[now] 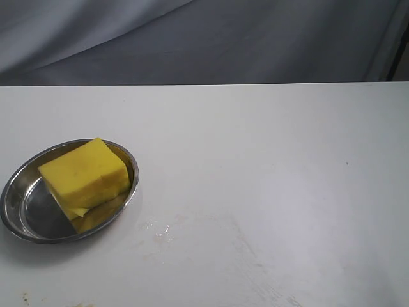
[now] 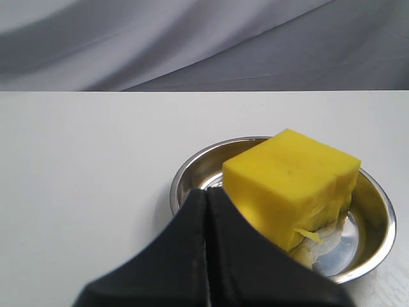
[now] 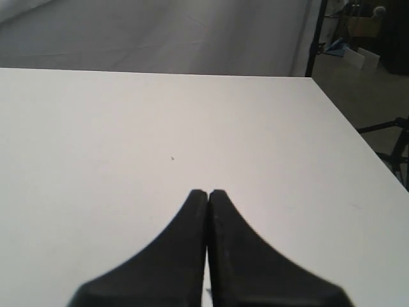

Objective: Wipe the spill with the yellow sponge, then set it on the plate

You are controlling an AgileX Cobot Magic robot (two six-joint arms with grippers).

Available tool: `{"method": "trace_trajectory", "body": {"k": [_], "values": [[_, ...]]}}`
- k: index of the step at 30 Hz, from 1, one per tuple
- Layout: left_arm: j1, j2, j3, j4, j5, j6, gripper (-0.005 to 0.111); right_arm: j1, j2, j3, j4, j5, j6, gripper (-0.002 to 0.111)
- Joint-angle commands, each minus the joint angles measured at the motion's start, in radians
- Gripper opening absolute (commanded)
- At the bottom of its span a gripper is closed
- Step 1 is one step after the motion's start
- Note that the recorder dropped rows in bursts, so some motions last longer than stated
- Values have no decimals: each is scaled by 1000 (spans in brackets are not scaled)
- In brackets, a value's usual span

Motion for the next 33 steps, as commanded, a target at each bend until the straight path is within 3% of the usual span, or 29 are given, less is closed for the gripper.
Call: {"method": "trace_trajectory", "body": {"k": [1,11,33], "values": [[3,-5,4,-2,-10,-1,0,61,-4,2,5,-4,1,0],[3,-5,4,-2,-10,-1,0,128,-4,2,5,-4,1,0],[3,-5,4,-2,-10,-1,0,128,-4,2,5,-4,1,0]]}}
